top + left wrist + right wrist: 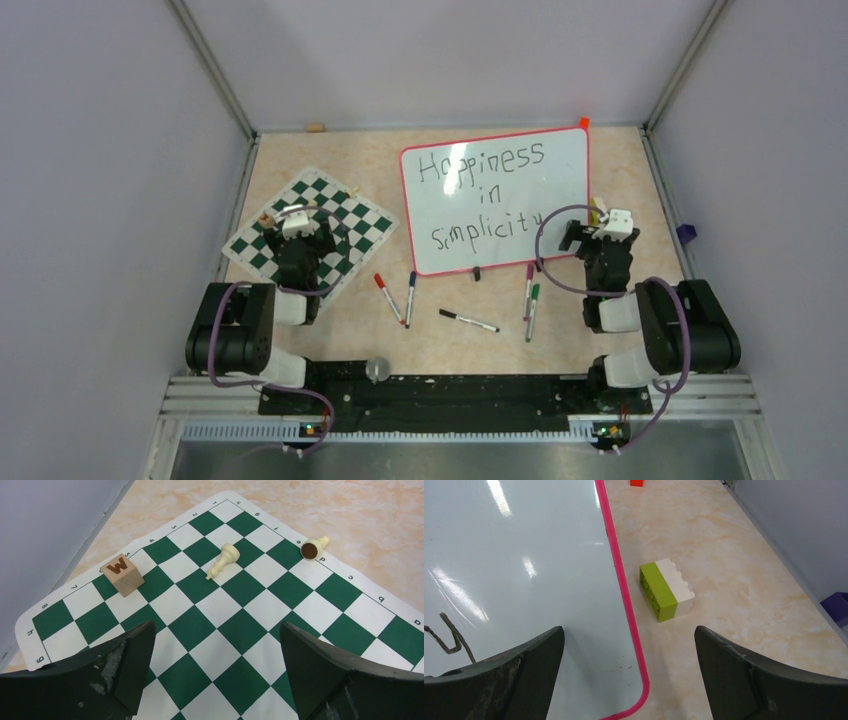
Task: Write a sentence on the whiteboard
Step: Reset both arms
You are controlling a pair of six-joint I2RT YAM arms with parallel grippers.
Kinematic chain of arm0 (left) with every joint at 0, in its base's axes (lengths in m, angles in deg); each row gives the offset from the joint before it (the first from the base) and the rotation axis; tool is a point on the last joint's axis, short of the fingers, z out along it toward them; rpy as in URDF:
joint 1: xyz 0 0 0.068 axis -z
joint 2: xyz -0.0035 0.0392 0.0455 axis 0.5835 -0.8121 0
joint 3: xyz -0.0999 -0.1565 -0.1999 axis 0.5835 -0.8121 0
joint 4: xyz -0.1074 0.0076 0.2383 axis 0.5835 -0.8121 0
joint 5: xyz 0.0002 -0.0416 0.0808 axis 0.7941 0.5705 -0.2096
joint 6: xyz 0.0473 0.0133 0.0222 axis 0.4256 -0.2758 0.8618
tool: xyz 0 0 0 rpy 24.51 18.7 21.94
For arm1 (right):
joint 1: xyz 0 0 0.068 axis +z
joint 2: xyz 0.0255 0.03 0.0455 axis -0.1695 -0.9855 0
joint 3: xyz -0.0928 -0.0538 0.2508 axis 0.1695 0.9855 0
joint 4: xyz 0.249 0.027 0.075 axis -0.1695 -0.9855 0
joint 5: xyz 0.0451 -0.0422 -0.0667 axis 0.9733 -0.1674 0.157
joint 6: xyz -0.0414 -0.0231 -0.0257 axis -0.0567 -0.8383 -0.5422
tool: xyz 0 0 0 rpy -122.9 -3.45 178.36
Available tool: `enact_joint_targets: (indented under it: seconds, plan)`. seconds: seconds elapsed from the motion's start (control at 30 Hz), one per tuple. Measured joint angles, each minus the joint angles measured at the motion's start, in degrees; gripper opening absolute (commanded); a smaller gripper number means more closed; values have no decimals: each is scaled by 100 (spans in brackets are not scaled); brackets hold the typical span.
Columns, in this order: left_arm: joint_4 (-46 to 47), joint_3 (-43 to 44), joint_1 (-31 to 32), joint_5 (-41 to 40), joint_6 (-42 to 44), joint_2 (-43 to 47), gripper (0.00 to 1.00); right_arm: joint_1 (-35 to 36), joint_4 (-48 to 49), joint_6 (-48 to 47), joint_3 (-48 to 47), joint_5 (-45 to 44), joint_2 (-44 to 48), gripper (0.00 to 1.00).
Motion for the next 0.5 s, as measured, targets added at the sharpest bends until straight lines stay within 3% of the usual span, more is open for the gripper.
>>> enact_joint_targets:
  seconds: [0.5]
  plan:
    - [0,0,-15,42,-13,0,99,0,-39,-4,-44,2,0,99]
